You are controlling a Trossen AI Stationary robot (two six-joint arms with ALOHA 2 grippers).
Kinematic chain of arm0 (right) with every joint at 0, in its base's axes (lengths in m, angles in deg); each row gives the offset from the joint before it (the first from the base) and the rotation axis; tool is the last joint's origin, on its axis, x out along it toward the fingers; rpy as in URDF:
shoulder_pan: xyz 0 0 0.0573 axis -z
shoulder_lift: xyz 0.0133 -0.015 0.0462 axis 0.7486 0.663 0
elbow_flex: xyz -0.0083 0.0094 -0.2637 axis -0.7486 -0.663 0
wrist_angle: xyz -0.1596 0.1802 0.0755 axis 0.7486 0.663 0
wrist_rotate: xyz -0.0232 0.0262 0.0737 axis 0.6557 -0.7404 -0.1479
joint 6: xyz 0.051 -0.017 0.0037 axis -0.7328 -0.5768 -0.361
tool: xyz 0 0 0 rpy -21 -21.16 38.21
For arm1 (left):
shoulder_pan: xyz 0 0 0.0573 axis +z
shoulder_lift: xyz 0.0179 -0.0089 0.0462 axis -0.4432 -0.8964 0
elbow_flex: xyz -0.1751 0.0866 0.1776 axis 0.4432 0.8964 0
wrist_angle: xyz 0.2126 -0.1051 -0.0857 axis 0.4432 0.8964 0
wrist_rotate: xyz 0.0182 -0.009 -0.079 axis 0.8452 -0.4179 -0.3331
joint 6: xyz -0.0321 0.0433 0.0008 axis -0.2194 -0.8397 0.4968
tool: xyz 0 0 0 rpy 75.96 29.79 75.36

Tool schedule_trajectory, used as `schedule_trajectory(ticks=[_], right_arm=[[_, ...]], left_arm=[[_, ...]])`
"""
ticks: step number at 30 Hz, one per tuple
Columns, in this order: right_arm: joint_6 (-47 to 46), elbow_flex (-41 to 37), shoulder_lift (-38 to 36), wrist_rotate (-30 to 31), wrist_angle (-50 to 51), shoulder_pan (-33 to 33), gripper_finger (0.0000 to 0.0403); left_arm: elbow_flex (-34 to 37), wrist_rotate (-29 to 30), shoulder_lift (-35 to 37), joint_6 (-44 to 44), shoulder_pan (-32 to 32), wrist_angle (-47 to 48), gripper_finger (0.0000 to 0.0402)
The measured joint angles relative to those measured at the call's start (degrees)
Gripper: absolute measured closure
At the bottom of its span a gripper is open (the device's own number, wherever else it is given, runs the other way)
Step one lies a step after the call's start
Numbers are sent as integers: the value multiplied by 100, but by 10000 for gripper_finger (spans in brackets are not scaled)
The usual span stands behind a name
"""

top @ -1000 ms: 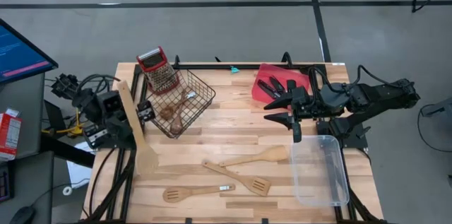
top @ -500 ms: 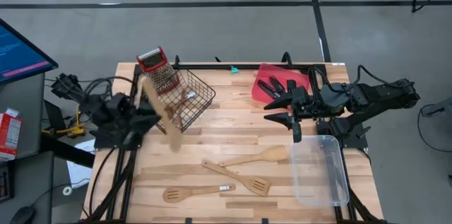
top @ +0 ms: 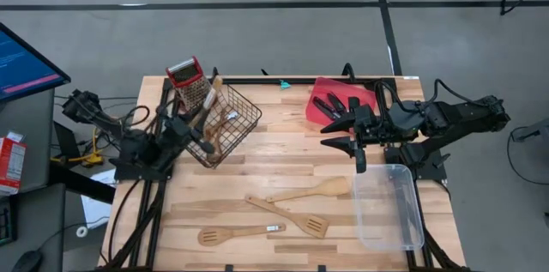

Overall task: Pick & Place Kitchen Items
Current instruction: Put the top brown serving spoon into the black wire basket

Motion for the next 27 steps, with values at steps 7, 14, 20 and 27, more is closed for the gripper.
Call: schedule_trajectory(ticks=[7,14,20,27], right_arm=[[-2,0,0,0,-4,0,242],[-144,0,0,2,-2,0,242],[-148,0,0,2,0,0,242],[-88,0,0,2,1,0,242]], left_arm=[[0,183,-85,-581,311,3,355],[0,182,-106,-555,624,-3,355],[0,182,-110,-555,766,1,354],[0,183,-111,-365,1089,8,354]])
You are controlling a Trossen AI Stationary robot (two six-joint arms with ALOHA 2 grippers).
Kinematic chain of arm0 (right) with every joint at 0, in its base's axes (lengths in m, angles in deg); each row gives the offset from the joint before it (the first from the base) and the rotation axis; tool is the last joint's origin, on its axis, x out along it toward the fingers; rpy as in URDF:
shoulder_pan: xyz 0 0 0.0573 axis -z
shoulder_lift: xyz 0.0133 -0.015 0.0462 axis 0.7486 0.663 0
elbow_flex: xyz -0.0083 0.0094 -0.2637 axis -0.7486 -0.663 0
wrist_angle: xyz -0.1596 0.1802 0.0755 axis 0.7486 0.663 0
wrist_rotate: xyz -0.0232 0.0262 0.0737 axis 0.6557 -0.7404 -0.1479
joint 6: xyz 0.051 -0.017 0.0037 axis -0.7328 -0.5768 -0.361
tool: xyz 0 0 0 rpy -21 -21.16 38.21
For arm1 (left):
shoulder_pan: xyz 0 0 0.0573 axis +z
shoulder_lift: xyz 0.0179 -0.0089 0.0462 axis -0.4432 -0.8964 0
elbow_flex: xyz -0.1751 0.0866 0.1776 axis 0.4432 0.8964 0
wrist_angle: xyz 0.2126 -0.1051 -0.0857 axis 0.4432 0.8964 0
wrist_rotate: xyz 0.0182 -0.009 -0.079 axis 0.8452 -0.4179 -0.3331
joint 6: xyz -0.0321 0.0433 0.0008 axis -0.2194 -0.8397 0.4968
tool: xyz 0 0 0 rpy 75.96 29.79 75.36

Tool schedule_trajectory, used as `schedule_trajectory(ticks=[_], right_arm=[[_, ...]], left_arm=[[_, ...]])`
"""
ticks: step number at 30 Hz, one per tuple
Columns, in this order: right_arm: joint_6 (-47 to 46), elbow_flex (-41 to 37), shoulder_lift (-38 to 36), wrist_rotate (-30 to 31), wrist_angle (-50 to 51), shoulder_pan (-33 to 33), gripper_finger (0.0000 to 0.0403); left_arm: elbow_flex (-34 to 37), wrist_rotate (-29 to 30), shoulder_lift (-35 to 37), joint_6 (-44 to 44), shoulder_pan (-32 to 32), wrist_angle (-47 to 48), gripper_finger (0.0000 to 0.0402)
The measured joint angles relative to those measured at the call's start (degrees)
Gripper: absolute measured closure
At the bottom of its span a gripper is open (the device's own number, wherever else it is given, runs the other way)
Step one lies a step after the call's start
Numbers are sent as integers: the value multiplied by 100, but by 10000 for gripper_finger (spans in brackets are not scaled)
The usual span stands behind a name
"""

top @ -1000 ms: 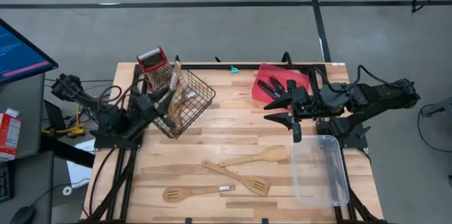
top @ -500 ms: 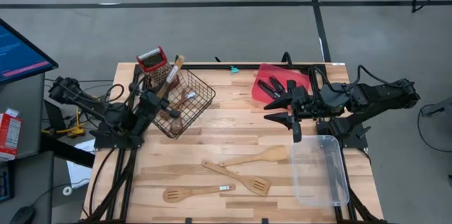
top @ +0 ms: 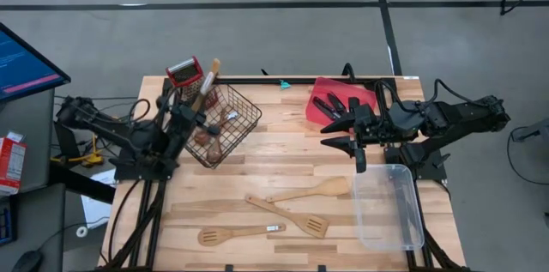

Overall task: Pick & Place Kitchen Items
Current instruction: Put the top brown serving spoon into the black wire basket

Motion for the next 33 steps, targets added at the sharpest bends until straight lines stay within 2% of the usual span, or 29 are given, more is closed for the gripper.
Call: schedule_trajectory(ticks=[5,17,24,31,33], right_arm=[[-2,0,0,-2,1,98,242],[-17,2,0,-4,3,264,242],[-17,2,0,-11,3,264,242],[-17,2,0,-28,3,264,242],[-17,2,0,-28,5,264,242]], left_arm=[[0,-46,-1,48,278,6,354],[0,-1198,92,325,508,8,354],[0,-2502,87,666,563,88,354],[0,-3533,86,1481,666,1192,354],[0,-3554,26,1612,667,1447,354]])
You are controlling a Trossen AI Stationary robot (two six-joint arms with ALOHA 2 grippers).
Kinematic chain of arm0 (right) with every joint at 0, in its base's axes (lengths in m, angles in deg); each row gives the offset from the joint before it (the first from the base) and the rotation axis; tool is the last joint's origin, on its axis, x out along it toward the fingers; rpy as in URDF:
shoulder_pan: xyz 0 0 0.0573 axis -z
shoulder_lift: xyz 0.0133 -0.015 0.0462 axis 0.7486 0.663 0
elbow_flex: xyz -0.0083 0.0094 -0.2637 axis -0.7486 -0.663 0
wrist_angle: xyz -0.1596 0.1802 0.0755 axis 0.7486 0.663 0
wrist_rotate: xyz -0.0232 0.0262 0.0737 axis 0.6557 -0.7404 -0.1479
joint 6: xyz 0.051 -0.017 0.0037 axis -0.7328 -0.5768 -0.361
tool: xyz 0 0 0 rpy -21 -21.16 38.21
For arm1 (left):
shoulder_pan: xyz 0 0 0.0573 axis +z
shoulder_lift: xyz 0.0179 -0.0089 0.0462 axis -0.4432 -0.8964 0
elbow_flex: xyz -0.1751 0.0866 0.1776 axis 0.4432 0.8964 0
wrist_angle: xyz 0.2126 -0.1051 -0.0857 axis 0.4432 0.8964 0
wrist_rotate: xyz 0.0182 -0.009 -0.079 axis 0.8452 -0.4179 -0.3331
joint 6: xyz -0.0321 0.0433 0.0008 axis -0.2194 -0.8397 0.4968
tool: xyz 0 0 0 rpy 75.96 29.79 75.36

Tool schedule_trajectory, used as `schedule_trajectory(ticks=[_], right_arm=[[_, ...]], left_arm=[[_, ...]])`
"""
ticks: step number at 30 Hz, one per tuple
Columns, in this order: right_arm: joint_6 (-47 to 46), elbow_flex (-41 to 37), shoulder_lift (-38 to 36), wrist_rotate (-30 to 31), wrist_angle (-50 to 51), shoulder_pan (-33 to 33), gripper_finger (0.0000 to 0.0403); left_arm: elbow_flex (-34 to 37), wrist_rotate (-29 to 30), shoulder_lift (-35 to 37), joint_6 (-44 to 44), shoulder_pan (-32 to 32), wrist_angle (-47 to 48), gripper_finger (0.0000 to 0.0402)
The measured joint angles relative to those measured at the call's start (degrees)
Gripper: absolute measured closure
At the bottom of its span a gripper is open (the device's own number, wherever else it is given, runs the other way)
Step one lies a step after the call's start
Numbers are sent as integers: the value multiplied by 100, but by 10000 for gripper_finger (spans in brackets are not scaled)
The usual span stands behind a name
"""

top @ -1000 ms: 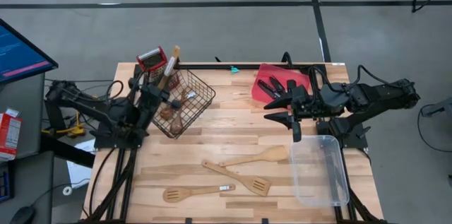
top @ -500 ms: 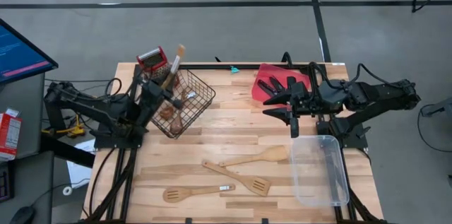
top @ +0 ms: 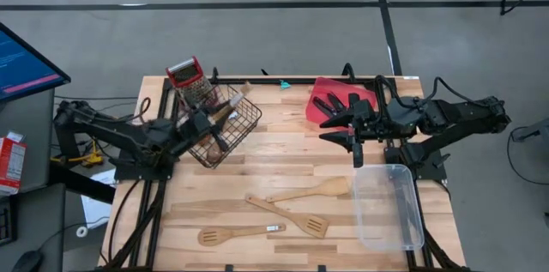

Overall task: Pick & Place Kitchen Items
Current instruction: Put the top brown serving spoon into the black wire basket

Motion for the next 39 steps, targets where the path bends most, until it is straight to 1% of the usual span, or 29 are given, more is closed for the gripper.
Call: schedule_trajectory(ticks=[3,8,11,18,26,39], right_arm=[[-1,0,0,2,0,0,242],[-39,0,0,2,-2,0,242],[-189,0,0,1,-2,3,242],[-483,0,0,2,-2,92,242],[-494,0,0,2,-2,199,242],[-492,0,0,4,-2,496,242]], left_arm=[[2,176,-42,11,7,426,354],[2,674,-34,-13,32,742,355],[2,857,-33,-28,144,942,355],[2,897,-93,-43,488,1134,355],[2,799,-115,-41,768,1251,355],[2,777,-115,-41,866,1310,355]])
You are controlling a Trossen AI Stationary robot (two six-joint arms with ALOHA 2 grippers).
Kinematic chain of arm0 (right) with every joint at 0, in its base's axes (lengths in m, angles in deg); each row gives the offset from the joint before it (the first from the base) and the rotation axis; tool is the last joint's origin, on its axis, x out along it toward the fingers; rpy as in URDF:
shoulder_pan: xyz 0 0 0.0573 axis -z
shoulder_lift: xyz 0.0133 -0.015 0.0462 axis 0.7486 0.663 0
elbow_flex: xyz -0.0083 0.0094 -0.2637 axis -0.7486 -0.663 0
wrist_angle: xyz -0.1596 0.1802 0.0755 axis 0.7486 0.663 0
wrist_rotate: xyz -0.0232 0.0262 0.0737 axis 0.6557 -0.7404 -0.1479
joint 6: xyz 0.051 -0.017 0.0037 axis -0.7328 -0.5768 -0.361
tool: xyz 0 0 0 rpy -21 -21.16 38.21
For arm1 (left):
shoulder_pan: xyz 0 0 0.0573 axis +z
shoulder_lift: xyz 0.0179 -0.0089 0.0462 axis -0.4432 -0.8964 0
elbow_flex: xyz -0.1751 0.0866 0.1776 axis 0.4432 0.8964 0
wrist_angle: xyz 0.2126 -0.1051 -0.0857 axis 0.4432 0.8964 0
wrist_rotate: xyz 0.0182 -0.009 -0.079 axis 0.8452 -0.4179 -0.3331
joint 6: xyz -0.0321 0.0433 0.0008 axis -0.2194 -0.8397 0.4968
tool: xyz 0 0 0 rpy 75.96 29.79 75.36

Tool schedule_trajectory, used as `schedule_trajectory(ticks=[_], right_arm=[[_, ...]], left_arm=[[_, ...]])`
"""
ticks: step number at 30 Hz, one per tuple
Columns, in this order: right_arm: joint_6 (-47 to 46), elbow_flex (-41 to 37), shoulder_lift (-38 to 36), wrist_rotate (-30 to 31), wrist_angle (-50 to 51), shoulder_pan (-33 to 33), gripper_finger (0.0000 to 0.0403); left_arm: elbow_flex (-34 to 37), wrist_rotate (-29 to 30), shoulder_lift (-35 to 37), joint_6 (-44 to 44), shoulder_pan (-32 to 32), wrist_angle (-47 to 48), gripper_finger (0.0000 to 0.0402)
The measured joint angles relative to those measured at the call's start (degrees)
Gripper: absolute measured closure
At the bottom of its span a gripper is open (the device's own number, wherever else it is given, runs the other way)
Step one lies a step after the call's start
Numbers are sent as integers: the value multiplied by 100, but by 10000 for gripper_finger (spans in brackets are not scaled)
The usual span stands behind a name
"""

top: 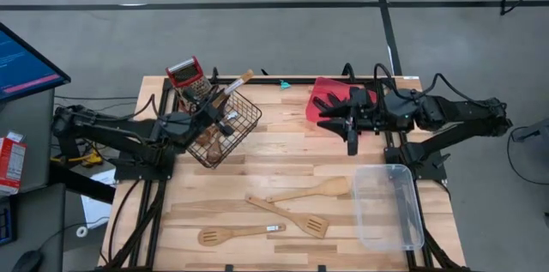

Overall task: Pick & Place Kitchen Items
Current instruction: Put the top brown serving spoon into the black wire basket

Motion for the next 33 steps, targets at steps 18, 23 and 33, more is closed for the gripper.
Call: schedule_trajectory(ticks=[18,23,33], right_arm=[[0,0,0,-2,0,105,242],[0,0,0,0,0,103,242],[-2,0,0,-2,-2,101,242]], left_arm=[[0,2,0,0,-2,87,355],[0,4,0,0,-2,117,355],[0,4,0,1,-2,134,355]])
